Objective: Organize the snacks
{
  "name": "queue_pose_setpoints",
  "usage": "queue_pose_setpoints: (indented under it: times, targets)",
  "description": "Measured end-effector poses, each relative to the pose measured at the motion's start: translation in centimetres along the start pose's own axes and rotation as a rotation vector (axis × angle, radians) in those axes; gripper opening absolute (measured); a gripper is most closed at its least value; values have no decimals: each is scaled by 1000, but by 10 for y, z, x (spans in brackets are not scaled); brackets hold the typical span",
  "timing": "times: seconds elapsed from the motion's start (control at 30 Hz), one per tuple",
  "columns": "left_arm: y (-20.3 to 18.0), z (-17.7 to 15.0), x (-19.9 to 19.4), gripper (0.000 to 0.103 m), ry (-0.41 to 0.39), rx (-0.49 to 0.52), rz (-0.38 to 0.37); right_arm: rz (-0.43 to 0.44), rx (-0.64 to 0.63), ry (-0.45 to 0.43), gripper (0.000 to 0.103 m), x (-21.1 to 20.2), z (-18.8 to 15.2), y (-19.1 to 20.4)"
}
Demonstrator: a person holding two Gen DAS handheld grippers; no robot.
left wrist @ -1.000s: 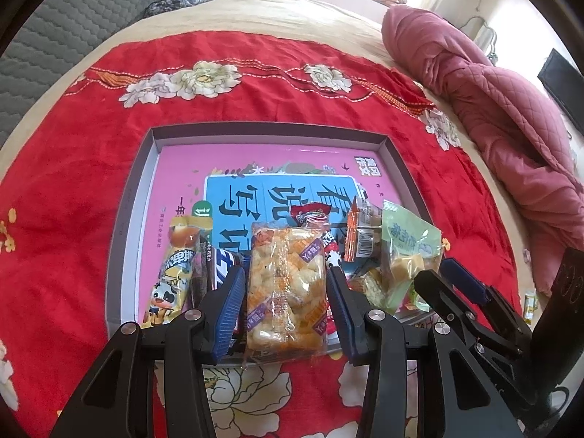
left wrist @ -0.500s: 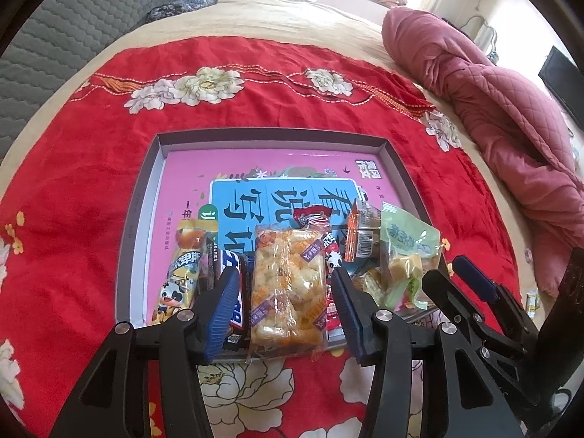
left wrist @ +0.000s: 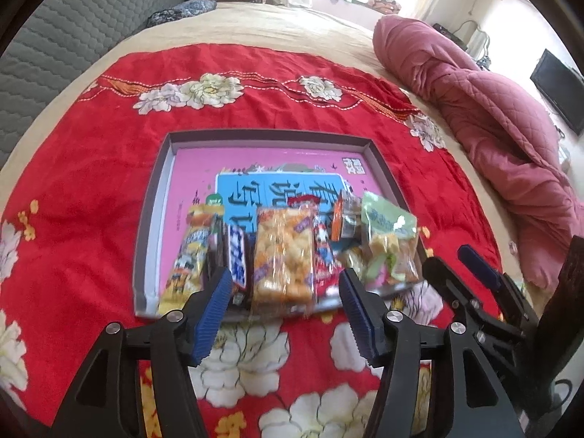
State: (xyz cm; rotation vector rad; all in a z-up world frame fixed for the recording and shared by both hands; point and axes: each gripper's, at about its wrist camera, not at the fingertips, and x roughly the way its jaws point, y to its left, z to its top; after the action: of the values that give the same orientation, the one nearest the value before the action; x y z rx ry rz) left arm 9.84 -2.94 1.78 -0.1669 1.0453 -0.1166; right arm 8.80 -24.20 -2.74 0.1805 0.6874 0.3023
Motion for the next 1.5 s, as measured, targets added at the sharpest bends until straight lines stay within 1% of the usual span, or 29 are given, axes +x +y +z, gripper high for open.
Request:
queue_pose_setpoints:
  times: [0.03,0.17,0.23,0.3,0.53,0.77,1.03,1.1,1.17,1.5]
  targets:
    - [1,-5,-3,66,3,-1,7,-9,9,8,85,-3,-1,1]
    - [2,-32,-13,68,13,4,16,-8,17,34,87,-13,-7,5]
    - [3,-41,-17,70,19,11,16,-22,5,52,92,-19,-15,10]
    - [2,-49,-20,70,20,27,32,-34,-8,75,94,-22,-21,15]
    - [9,-69,-29,70,43,32,18,-68,-22,140,94,-30,-37,23]
    - [15,-76,-32,71,53,17,26,-101,-26,163,94,-41,-48,27]
    - [21,-77,-38,71,34,1,42,-88,-76,107,95,-60,-50,37]
    - [22,-75,-40,71,28,0,41,-86,-85,95,97,-63,-49,39]
    - [24,-75,-41,71,24,-2,42,-91,-88,95,99,-63,-48,40]
    - [25,-74,-40,71,24,-1,55,-104,-72,114,100,-58,-50,35]
